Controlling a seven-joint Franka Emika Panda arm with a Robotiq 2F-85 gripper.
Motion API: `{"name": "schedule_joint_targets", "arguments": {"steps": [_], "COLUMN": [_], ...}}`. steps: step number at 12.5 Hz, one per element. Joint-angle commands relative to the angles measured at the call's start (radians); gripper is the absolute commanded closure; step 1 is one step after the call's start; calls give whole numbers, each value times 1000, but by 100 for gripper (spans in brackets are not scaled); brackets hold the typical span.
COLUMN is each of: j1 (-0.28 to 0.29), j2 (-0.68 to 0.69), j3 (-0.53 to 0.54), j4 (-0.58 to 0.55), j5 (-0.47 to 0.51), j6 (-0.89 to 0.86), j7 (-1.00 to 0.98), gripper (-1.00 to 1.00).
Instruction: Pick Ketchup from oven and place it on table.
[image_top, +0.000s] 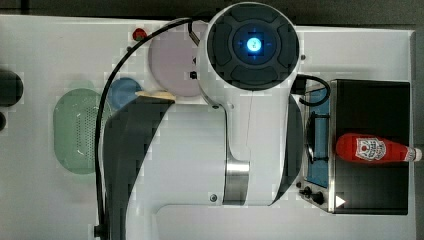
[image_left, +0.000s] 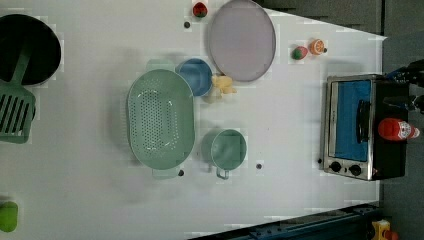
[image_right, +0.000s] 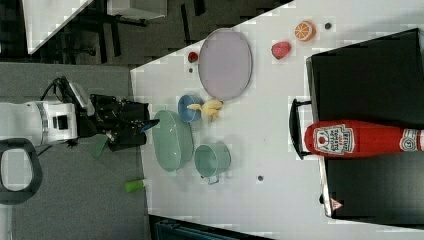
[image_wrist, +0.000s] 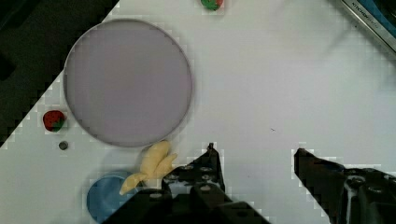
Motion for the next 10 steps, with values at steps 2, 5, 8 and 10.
{"name": "schedule_joint_targets", "arguments": {"steps": [2,5,8,10], "j1": [-34,-47,-63,-75], "j2": [-491,-456,-406,-370], "j3": [2,-49,-128,-191], "j4": [-309,-312,-311,-310], "j5": [-2,-3,-3,-6], "j6": [-210,-189,-177,-105], "j7": [-51,-51,-51,-53], "gripper": [-84,-100,-100,-100]}}
